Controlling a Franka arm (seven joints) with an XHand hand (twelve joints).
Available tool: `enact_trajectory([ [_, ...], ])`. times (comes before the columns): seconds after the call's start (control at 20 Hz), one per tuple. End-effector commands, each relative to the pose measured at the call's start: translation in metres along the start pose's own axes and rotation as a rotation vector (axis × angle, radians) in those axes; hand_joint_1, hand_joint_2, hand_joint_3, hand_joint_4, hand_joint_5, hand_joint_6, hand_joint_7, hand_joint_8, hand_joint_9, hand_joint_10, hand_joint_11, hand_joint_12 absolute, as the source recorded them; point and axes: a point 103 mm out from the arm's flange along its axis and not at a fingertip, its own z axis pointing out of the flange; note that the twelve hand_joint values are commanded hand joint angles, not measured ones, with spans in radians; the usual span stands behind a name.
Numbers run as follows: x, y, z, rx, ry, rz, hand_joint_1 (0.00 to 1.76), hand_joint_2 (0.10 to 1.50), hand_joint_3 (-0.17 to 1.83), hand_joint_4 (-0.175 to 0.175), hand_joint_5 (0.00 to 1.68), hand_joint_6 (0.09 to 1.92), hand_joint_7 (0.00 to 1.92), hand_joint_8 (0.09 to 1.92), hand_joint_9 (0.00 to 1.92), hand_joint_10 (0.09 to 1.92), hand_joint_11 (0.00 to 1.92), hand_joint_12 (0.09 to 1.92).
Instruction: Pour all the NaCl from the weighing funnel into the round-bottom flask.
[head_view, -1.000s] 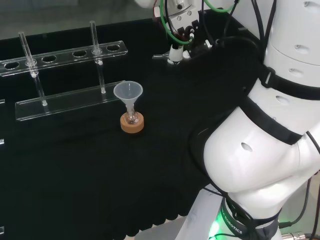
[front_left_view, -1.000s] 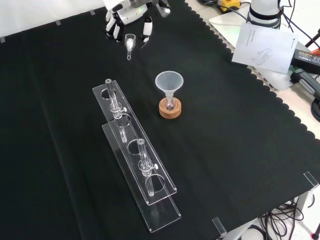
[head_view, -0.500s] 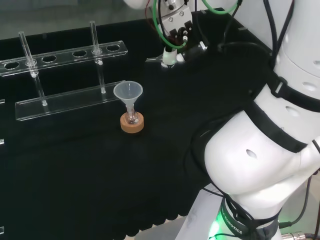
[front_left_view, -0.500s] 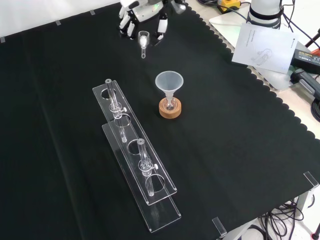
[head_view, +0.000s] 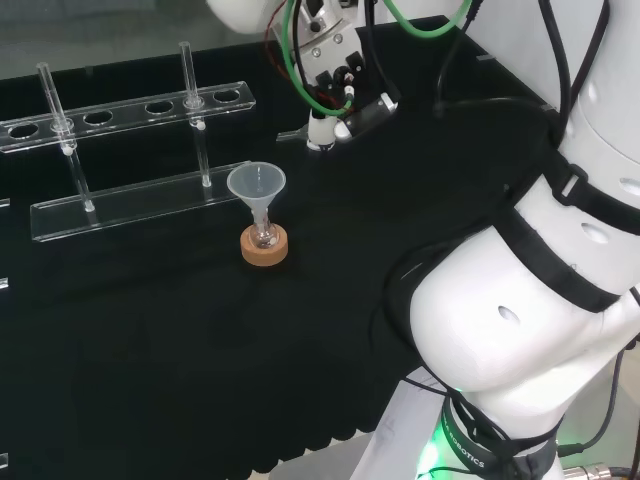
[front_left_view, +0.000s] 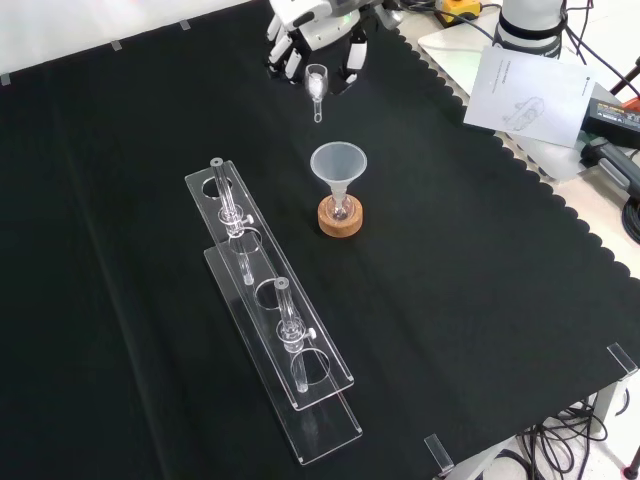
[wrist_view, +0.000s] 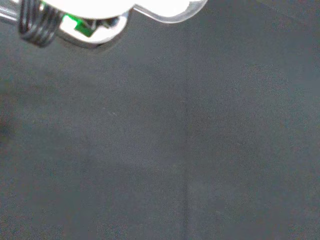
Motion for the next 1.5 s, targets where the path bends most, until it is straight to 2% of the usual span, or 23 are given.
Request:
enact_trajectory([
  [0.05,0.010,-0.007,-0.001,0.014,-0.027,-0.009,1.12,0.65,0.66,0.175,1.27,0.67,0.60,0.65,1.01,0.33,0.83,1.03],
  [0.65,0.031,-0.004,-0.003,0.061,-0.099,-0.020,1.12,0.65,0.66,0.175,1.27,0.68,0.59,0.66,1.01,0.32,0.82,1.03],
  [1.5,0.035,-0.004,-0.003,0.060,-0.208,-0.016,1.12,0.65,0.66,0.175,1.27,0.68,0.60,0.66,1.03,0.32,0.83,1.03],
])
